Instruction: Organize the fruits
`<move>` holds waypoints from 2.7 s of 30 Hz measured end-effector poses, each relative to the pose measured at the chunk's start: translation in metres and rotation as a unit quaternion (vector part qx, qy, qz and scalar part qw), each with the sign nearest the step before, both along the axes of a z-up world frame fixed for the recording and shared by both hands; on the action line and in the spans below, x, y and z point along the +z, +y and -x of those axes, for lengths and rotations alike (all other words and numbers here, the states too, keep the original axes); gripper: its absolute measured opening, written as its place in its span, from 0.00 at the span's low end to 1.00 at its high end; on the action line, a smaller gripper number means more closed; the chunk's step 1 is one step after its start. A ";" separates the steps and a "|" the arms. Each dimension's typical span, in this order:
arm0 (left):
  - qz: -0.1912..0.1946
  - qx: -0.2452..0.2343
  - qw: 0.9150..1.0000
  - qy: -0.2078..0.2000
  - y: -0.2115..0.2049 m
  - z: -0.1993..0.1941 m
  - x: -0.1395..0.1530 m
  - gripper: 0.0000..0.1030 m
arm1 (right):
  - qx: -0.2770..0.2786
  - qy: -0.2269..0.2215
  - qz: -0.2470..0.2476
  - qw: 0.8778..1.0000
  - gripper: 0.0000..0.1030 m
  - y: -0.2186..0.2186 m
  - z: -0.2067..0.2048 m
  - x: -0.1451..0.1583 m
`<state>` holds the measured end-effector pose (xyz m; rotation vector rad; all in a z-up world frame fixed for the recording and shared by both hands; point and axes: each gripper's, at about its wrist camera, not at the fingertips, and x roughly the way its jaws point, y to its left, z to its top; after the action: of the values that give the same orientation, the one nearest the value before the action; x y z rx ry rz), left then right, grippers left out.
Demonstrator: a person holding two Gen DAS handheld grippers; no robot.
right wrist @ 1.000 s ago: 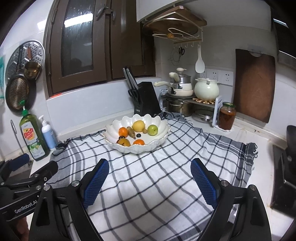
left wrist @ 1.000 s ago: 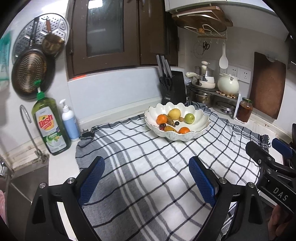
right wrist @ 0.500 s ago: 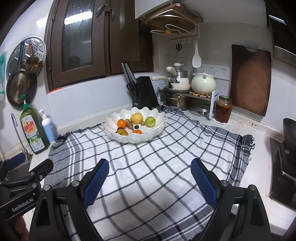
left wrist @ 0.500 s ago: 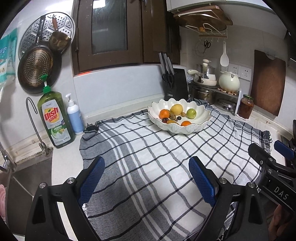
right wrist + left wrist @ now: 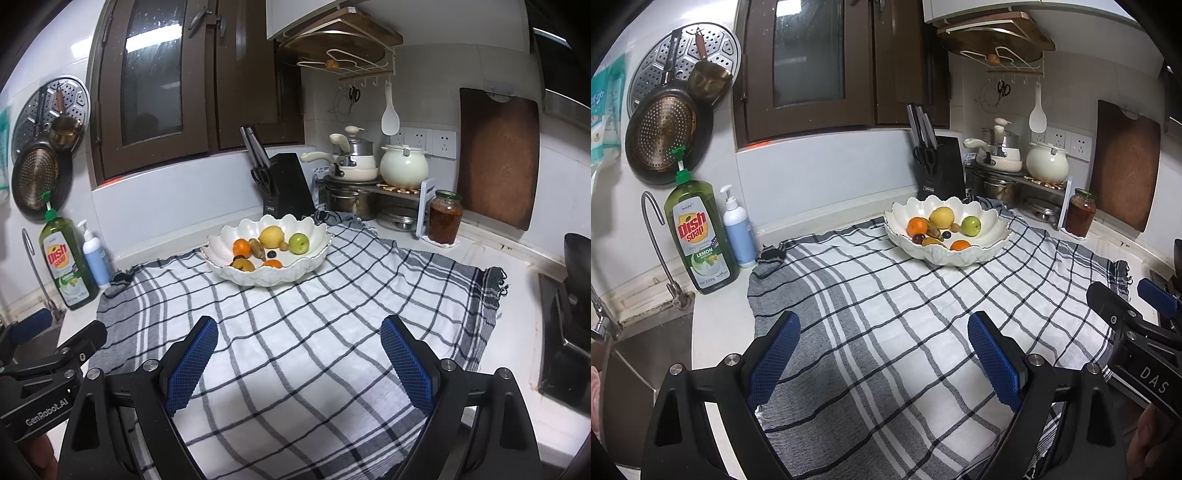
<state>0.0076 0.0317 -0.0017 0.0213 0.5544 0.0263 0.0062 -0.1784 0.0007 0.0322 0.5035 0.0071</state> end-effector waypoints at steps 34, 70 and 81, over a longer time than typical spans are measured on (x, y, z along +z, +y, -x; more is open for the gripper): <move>-0.002 0.001 1.000 -0.001 0.000 0.001 0.000 0.90 | -0.002 -0.001 0.000 1.000 0.88 0.002 0.001 0.001; 0.006 -0.009 1.000 0.015 -0.006 -0.004 -0.006 0.90 | -0.001 0.000 -0.001 1.000 0.88 0.000 0.000 0.000; 0.006 -0.011 1.000 0.019 -0.008 -0.006 -0.009 0.90 | -0.001 0.001 -0.002 1.000 0.88 -0.001 0.000 -0.001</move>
<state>0.0132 0.0234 -0.0108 0.0165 0.5922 0.0022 0.0067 -0.1799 0.0001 0.0368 0.5055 0.0070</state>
